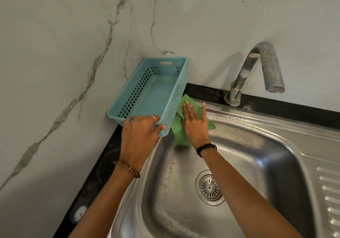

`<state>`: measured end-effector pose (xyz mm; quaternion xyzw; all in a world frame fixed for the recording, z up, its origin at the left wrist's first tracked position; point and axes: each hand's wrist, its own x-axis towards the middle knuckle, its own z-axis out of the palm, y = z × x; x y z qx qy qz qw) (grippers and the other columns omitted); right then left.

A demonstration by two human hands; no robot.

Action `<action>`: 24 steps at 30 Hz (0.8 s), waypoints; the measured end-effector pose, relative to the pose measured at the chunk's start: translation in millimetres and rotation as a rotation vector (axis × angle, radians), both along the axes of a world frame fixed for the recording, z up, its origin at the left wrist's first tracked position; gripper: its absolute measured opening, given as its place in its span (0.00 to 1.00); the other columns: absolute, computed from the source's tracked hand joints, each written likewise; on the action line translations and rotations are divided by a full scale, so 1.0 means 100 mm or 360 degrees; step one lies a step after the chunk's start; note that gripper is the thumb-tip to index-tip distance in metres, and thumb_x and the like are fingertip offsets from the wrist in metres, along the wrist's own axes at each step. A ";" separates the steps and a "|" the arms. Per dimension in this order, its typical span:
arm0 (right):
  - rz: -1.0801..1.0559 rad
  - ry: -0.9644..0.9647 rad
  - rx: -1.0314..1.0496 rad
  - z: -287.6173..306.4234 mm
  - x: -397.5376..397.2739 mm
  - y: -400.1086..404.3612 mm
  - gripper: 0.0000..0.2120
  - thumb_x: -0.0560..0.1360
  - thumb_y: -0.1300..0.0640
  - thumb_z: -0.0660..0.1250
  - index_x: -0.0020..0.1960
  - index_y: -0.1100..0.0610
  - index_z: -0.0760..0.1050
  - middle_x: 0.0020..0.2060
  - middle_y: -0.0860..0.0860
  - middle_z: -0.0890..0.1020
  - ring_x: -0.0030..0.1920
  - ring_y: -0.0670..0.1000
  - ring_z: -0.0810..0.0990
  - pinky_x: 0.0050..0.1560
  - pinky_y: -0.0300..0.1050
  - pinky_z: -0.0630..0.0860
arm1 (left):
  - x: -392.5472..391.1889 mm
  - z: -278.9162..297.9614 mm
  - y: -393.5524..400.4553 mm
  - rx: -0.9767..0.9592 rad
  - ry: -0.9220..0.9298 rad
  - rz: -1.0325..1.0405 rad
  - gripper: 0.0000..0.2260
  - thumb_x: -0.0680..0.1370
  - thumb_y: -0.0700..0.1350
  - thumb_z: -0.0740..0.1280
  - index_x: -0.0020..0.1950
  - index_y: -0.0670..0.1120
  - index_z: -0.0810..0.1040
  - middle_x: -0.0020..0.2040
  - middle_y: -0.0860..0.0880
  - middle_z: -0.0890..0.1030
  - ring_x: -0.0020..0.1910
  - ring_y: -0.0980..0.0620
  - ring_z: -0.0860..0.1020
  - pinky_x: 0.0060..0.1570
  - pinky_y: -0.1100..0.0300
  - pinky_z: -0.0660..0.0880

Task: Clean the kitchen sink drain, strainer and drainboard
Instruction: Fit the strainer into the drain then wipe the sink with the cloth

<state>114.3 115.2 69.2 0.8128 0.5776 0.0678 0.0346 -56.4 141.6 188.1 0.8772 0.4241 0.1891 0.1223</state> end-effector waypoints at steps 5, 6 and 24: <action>-0.0209 -0.0103 -0.0106 -0.02 0.49 -0.74 0.31 0.80 0.55 0.48 0.73 0.60 0.31 0.76 0.56 0.41 0.76 0.57 0.44 0.63 0.63 0.19 | 0.01 -0.12 -0.07 0.0091 0.0247 0.0064 0.07 0.75 0.49 0.66 0.43 0.47 0.79 0.42 0.47 0.84 0.45 0.45 0.79 0.63 0.48 0.65; -0.0260 -0.0120 -0.0120 -0.02 0.57 -0.86 0.31 0.80 0.55 0.49 0.72 0.60 0.31 0.76 0.56 0.41 0.76 0.57 0.44 0.63 0.63 0.19 | 0.01 -0.14 -0.08 0.0105 0.0292 0.0076 0.07 0.75 0.49 0.66 0.45 0.47 0.80 0.43 0.47 0.84 0.46 0.46 0.79 0.64 0.47 0.63; -0.0089 0.0529 0.0221 0.08 0.29 0.09 0.25 0.80 0.60 0.48 0.76 0.60 0.48 0.76 0.58 0.52 0.77 0.56 0.49 0.76 0.49 0.41 | 0.64 -0.58 -0.53 -0.0372 -0.0232 -0.0584 0.36 0.76 0.40 0.60 0.71 0.59 0.37 0.71 0.66 0.36 0.72 0.66 0.36 0.69 0.73 0.44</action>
